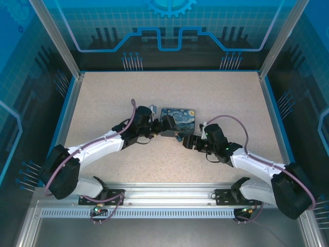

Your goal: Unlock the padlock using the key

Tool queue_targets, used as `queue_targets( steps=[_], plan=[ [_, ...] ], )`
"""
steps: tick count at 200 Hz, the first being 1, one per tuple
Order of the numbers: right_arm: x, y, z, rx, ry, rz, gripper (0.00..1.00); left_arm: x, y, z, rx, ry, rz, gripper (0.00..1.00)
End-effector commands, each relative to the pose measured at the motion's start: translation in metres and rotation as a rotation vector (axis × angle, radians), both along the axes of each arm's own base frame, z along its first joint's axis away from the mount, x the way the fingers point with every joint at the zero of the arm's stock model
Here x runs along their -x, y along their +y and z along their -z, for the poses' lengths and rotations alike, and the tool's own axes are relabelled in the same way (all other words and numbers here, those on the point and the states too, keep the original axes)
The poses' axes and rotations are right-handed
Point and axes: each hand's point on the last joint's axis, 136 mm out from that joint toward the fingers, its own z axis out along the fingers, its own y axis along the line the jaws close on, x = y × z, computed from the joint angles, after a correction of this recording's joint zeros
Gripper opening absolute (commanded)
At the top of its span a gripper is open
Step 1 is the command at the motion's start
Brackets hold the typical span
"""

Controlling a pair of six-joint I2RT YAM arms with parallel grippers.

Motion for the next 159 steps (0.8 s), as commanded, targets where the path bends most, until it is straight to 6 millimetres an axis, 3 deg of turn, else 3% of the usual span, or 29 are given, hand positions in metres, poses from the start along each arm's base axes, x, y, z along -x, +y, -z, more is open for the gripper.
queue_targets(
  steps=[1, 47, 121, 159],
  plan=[
    [-0.018, 0.011, -0.013, -0.049, -0.019, 0.018, 0.81, -0.009, 0.022, -0.011, -0.167, -0.048, 0.002, 0.99],
    [-0.039, 0.026, -0.016, -0.041, -0.019, -0.004, 0.8, -0.024, 0.034, -0.012, -0.229, -0.088, -0.054, 0.99],
    [-0.074, 0.04, -0.019, 0.014, -0.012, -0.038, 0.79, -0.022, 0.029, 0.0, -0.209, -0.022, -0.056, 0.99],
    [-0.066, 0.038, -0.021, 0.012, -0.012, -0.057, 0.78, -0.019, 0.027, 0.003, -0.241, 0.002, -0.019, 0.99]
  ],
)
